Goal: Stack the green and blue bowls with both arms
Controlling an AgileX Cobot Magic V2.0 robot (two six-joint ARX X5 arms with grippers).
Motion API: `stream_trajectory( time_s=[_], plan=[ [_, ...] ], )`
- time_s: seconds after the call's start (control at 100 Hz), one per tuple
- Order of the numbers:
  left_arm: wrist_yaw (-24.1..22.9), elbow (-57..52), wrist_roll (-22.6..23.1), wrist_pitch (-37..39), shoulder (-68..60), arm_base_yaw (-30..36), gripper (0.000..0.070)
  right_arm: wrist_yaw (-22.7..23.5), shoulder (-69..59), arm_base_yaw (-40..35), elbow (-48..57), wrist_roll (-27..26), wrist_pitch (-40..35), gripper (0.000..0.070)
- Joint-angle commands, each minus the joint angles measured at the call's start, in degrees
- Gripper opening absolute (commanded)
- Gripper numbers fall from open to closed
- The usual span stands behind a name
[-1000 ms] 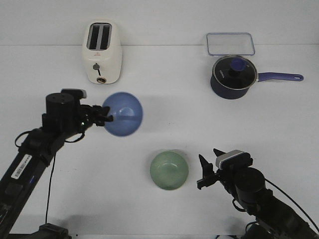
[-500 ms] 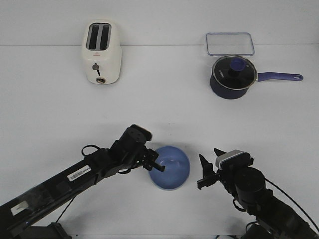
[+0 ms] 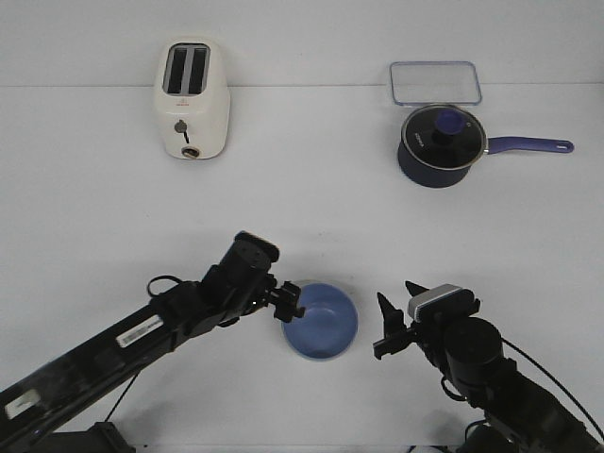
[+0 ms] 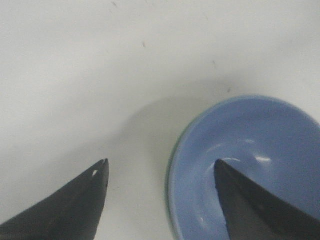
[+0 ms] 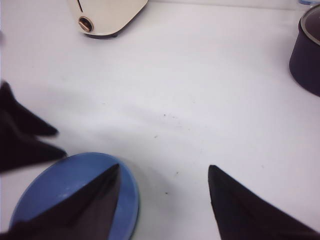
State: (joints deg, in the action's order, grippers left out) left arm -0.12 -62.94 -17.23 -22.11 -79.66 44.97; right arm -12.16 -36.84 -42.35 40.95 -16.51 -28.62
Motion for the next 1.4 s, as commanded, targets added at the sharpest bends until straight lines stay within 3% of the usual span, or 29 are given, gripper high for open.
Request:
stream_trajectory(
  time_s=[0.0, 0.09, 0.19, 0.42, 0.46, 0.5, 0.53, 0.56, 0.57, 1.39],
  plan=[
    [-0.83, -0.96, 3.37, 0.15, 4.85, -0.28, 0.0399, -0.13, -0.20, -0.50, 0.26, 0.81, 0.00, 0.0370],
    [-2.71, -0.57, 6.71, -0.57, 12.02, -1.33, 0.0399, -0.11, 1.03, -0.50, 0.26, 0.94, -1.01, 0.0370],
    [-5.75, 3.41, 7.13, -0.13, 20.37, -2.38, 0.0399, -0.13, 3.06, -0.50, -0.13, 0.96, -1.03, 0.0370],
    [-10.01, 21.84, 2.82, 2.10, 38.97, -4.61, 0.0393, 0.11, 7.21, -0.55, -4.61, 0.87, -0.63, 0.0370],
    [-10.01, 24.30, 1.90, 2.40, 41.31, -4.83, 0.0350, 0.13, 7.21, -0.55, -5.33, 0.87, -0.66, 0.0368],
    [-10.01, 26.29, 1.25, 2.69, 43.19, -4.85, 0.0248, 0.13, 7.19, -0.55, -5.77, 0.83, -0.81, 0.0324],
    [-9.99, 27.45, 1.07, 2.71, 44.30, -4.85, 0.0122, 0.15, 7.10, -0.55, -5.86, 0.66, -1.05, 0.0215],
    [-9.99, 28.28, 1.09, 2.71, 45.18, -4.85, 0.0000, 0.17, 7.10, -0.57, -5.86, 0.46, -1.05, 0.0045],
    [-9.99, 28.50, 1.03, 2.71, 45.42, -4.83, 0.0000, 0.24, 7.10, -0.55, -5.86, 0.46, -1.05, 0.0000],
    [-9.97, 28.94, 1.55, 3.17, 54.51, -4.83, 0.0014, 0.46, 7.23, -0.48, -5.86, -1.01, -0.52, 0.0013]
  ],
)
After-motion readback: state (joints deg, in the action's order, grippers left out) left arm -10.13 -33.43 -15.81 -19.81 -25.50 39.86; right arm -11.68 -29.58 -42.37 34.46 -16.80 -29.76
